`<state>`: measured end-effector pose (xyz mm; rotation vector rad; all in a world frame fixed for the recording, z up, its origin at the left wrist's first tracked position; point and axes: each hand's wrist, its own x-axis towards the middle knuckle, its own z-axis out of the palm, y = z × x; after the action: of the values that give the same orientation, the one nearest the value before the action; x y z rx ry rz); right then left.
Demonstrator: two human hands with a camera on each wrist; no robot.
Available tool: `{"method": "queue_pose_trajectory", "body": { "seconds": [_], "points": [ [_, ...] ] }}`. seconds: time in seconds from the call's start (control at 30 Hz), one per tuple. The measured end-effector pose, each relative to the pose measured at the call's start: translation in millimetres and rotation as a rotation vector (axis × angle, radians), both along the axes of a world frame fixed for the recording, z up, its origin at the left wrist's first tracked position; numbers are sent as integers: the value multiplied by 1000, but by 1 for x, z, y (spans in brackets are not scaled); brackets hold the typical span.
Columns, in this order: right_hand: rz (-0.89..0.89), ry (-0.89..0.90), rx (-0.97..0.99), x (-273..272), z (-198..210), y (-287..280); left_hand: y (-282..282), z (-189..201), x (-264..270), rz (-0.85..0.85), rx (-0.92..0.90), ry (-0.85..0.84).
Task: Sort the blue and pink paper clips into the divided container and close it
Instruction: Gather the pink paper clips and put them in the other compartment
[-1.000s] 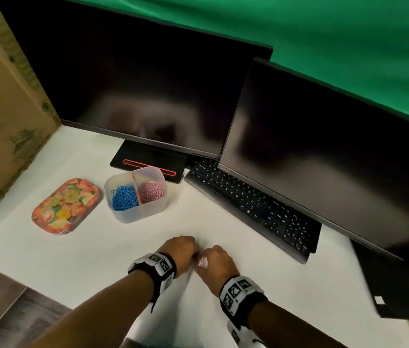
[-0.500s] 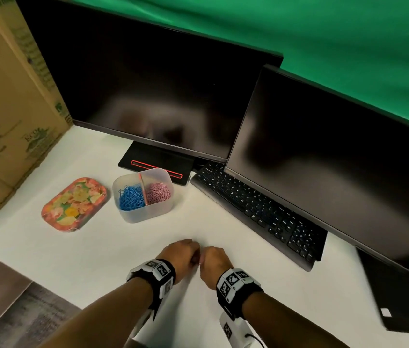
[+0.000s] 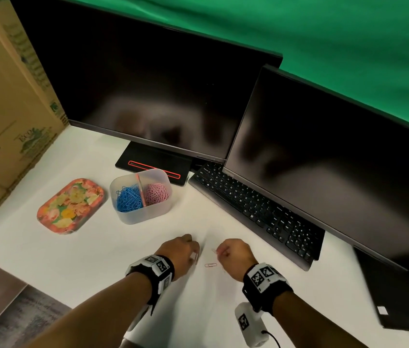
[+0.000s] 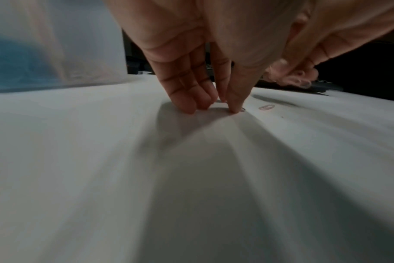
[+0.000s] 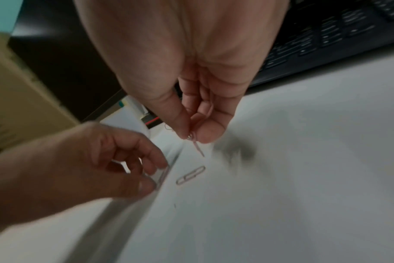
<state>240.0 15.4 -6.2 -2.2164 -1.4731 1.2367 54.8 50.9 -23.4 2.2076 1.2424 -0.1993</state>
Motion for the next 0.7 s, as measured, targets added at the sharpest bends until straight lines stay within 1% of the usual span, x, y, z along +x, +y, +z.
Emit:
{"method": "queue_pose_trajectory", "body": {
  "seconds": [0.1,0.17,0.23,0.33,0.4,0.5,0.53,0.57,0.6,0.7],
  "points": [
    [-80,104,17,1,9,9,3,2,4,-116,50,58],
    [-71,146,52,-5,20,20,5,5,5,-185,85,105],
    [-26,169,101,-18,34,38,6,6,6,-224,108,133],
    [78,150,168,-45,57,71,0,13,7,-186,88,122],
    [136,131,205,-67,72,95,-5,13,10,-141,41,160],
    [215,77,260,-98,89,126,-14,1,18,-70,-20,198],
    [224,49,273,-106,93,134,-17,-2,21,-49,-17,240],
    [223,25,279,-114,96,141,-21,-7,23,-23,6,270],
    [220,4,279,-119,96,148,-25,-9,26,-7,-12,293],
    [272,-63,220,-126,97,161,-27,-1,32,21,-44,329]
  ]
}}
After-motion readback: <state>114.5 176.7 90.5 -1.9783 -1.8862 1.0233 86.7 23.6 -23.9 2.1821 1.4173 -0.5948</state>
